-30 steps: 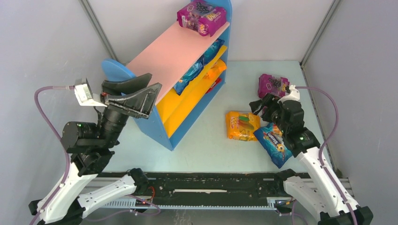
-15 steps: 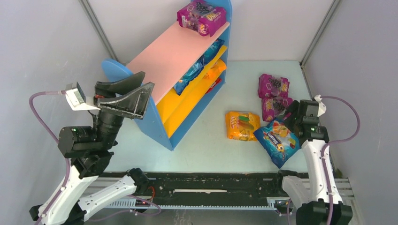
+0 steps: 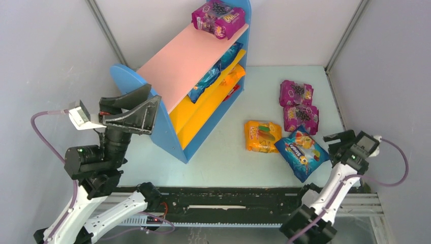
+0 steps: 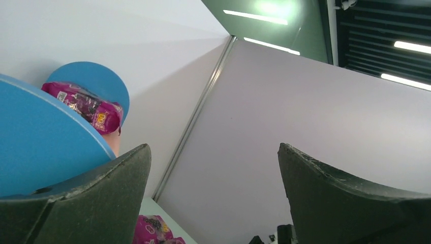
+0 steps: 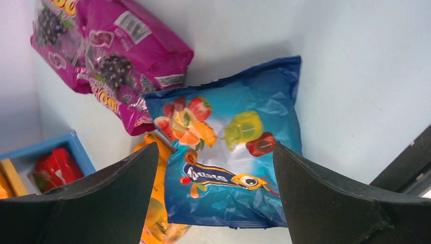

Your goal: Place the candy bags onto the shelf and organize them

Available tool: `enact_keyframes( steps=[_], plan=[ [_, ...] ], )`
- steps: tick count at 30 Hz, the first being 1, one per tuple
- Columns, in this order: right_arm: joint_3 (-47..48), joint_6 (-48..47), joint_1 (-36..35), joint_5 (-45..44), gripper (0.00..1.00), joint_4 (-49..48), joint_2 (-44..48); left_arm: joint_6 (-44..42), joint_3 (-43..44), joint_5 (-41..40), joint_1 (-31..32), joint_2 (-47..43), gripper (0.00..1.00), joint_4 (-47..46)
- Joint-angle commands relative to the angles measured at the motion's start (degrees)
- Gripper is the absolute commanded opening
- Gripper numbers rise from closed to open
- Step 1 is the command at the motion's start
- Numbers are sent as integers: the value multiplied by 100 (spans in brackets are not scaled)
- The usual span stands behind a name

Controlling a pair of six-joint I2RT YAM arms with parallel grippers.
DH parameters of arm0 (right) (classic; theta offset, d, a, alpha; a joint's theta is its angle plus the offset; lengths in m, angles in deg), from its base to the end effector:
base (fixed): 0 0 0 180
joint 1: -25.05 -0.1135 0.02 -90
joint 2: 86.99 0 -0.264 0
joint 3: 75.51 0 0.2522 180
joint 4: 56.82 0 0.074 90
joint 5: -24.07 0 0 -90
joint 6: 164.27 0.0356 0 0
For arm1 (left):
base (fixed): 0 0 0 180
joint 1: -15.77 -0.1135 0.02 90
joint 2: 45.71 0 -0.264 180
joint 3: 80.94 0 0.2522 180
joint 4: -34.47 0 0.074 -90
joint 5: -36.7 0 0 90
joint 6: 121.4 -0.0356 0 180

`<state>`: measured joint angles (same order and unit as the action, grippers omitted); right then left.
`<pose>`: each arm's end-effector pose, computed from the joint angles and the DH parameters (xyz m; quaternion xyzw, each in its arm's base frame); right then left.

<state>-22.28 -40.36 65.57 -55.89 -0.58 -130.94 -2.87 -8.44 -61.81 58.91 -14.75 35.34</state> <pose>0.1205 -0.0949 0.2577 0.5349 0.7574 0.0602 0.3695 0.0512 -0.0407 0.4877 -0.0140 0.4214 -0.5055 0.7528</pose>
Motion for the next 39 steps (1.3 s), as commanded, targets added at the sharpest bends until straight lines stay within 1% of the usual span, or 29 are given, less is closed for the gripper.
enact_keyframes(
  steps=[1,3,6,10,16,20,24,26,29,31,33,35,36,39],
  plan=[
    [-415,303,923,1040,91,175,120,17,-163,1,-37,181,100,-60],
    [-504,362,1105,1043,90,252,59,73,-91,108,-22,337,100,118],
    [-582,379,969,817,90,385,-43,2,86,350,-8,585,100,446],
    [-640,369,618,665,90,380,-82,-141,168,554,24,799,100,594],
    [-907,522,171,341,90,-10,-309,-265,172,786,50,875,100,675],
    [-1121,646,-360,-38,90,-272,-672,-533,229,699,236,880,100,882],
    [-1270,775,-774,125,88,-533,-998,-878,337,601,446,904,100,1064],
    [-1343,927,-1279,235,86,-725,-1095,-958,319,582,493,887,100,1078],
    [-1370,1227,-2351,158,85,-839,-1107,-1000,260,526,497,838,100,1078],
    [-1415,1606,-3271,137,86,-946,-996,-1028,208,490,502,803,100,1078],
    [-1505,2121,-3906,199,86,-1201,-879,-1049,168,452,501,767,100,1077],
    [-1554,2668,-4930,181,85,-1598,-844,-1073,141,407,500,751,100,1078],
    [-1550,2905,-5322,137,85,-1846,-875,-1077,133,398,495,753,100,1073],
    [-1491,3366,-6223,176,85,-2786,-1302,-1102,112,378,496,768,100,1078]
  ],
)
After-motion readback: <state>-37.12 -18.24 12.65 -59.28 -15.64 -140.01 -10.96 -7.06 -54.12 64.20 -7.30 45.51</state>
